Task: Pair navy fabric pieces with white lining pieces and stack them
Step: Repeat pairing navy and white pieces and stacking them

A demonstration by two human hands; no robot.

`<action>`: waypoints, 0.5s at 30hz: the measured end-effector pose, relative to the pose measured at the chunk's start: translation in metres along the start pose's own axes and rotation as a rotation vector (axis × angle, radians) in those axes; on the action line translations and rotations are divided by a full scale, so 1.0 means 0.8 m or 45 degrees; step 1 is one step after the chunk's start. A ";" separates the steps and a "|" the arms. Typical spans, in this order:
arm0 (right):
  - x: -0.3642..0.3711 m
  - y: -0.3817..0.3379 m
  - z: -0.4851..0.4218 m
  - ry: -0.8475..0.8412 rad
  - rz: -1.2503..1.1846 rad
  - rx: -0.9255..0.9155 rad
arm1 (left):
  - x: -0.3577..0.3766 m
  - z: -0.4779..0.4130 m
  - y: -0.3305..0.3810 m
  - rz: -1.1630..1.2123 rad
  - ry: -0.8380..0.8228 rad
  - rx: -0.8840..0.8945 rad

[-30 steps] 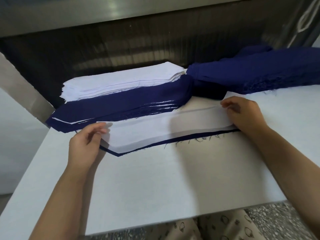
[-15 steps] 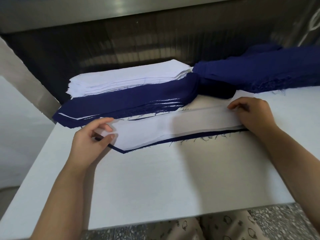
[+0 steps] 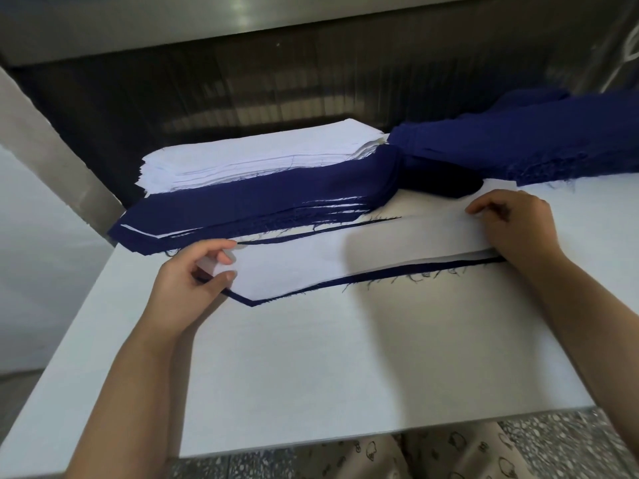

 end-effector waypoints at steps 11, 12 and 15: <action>0.005 0.007 -0.005 -0.093 0.022 0.038 | 0.001 0.001 0.002 -0.036 -0.032 -0.015; 0.005 0.008 -0.005 -0.097 0.028 0.043 | 0.001 0.001 0.001 -0.032 -0.026 -0.021; 0.006 0.008 -0.005 -0.113 0.035 0.049 | 0.001 0.001 0.002 -0.021 -0.015 -0.014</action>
Point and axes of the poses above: each hand's wrist, its own z-axis away from the middle knuckle, its own x-axis out of the palm, y = z × x, the point moved 3 cm from there along -z, towards the middle knuckle, and after that the axes turned 11 degrees about -y, right-handed, at the moved point
